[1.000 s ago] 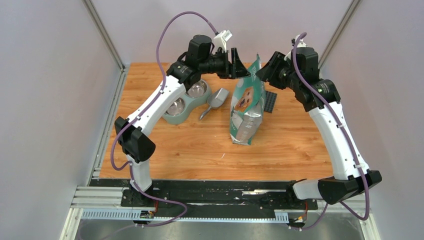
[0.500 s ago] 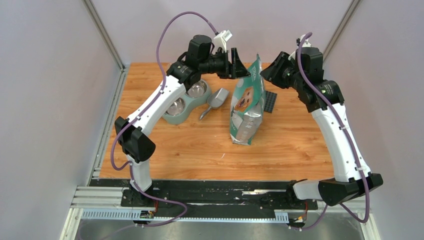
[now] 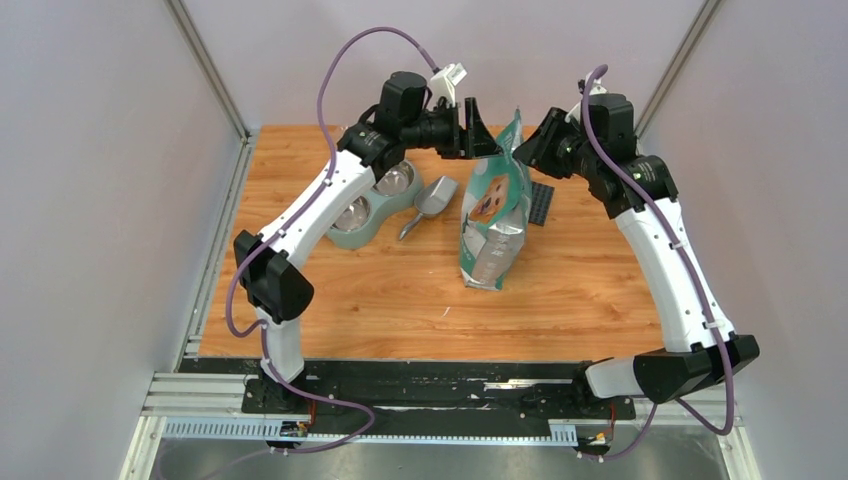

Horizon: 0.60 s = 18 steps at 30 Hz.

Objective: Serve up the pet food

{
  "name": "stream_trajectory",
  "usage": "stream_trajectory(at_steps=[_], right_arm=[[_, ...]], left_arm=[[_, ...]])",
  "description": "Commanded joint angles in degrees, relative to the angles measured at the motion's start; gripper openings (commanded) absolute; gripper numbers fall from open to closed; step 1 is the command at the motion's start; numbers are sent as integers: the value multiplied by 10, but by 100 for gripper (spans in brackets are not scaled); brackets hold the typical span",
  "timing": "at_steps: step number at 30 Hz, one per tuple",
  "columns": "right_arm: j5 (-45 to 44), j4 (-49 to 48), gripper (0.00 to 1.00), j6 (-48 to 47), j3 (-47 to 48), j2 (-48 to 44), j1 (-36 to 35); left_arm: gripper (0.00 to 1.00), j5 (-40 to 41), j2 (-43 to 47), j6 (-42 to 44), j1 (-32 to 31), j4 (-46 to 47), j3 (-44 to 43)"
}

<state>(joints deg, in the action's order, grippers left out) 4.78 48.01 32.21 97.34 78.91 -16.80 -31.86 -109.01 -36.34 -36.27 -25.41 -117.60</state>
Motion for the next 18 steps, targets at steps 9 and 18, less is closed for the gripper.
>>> stream_trajectory(at_steps=[9,18], right_arm=[[23,33,46,-89,-2,-10,2],[34,8,31,-91,-3,7,1]], left_arm=[[75,12,-30,-22,-2,40,-50],[79,17,-26,-31,-5,78,-46]])
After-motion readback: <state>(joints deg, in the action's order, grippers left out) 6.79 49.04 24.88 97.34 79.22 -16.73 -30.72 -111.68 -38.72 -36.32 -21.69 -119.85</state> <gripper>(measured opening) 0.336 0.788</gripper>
